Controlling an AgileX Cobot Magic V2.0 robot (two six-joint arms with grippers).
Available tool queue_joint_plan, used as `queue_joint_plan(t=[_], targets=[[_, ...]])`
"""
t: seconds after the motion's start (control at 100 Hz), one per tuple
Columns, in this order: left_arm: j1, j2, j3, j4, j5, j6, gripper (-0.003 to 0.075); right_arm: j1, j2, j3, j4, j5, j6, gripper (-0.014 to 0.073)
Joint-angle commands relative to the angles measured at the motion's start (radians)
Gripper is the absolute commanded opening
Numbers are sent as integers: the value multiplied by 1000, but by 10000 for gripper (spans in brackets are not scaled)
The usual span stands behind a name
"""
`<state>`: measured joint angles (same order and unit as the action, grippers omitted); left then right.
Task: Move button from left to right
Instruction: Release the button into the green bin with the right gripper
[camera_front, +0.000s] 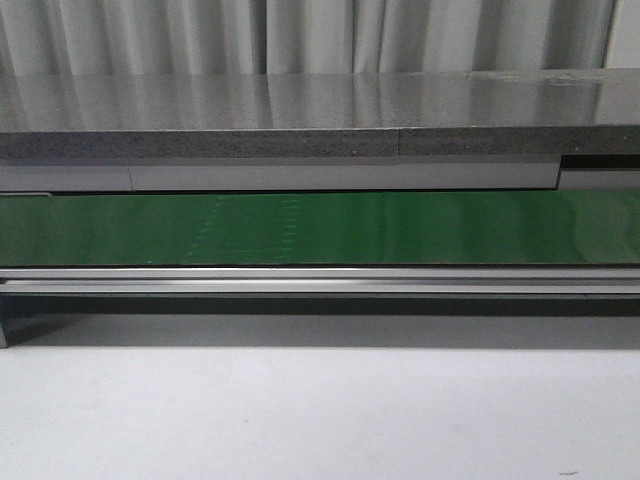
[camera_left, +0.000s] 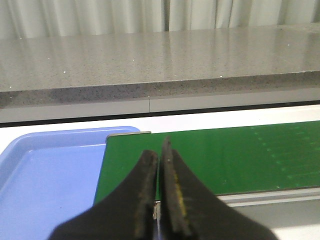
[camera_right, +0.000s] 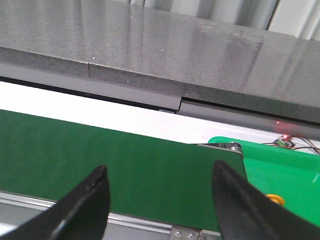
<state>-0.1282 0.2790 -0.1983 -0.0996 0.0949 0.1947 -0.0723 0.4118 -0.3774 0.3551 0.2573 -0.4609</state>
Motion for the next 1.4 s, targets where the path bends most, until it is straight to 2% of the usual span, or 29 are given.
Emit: queue_joint_plan(t=[0.0,0.08,0.15,0.34,0.49,1.39], targets=[[-3,8,-30,-3,-81,-11,5,2,-2,-22,13,-73,-9,422],[-3,8,-30,-3,-81,-11,5,2,-2,-22,13,-73,-9,402],[-3,8,-30,-3,-81,-11,5,2,-2,-22,13,-73,-9,338],[-3,8,-30,-3,-81,-11,5,2,-2,-22,13,-65,-9,81],[-3,8,-30,-3,-81,-11,5,2,-2,-22,13,-66,-9,-73],[-3,8,-30,-3,-81,-11,5,2,-2,-22,12,-77,-9,-68]])
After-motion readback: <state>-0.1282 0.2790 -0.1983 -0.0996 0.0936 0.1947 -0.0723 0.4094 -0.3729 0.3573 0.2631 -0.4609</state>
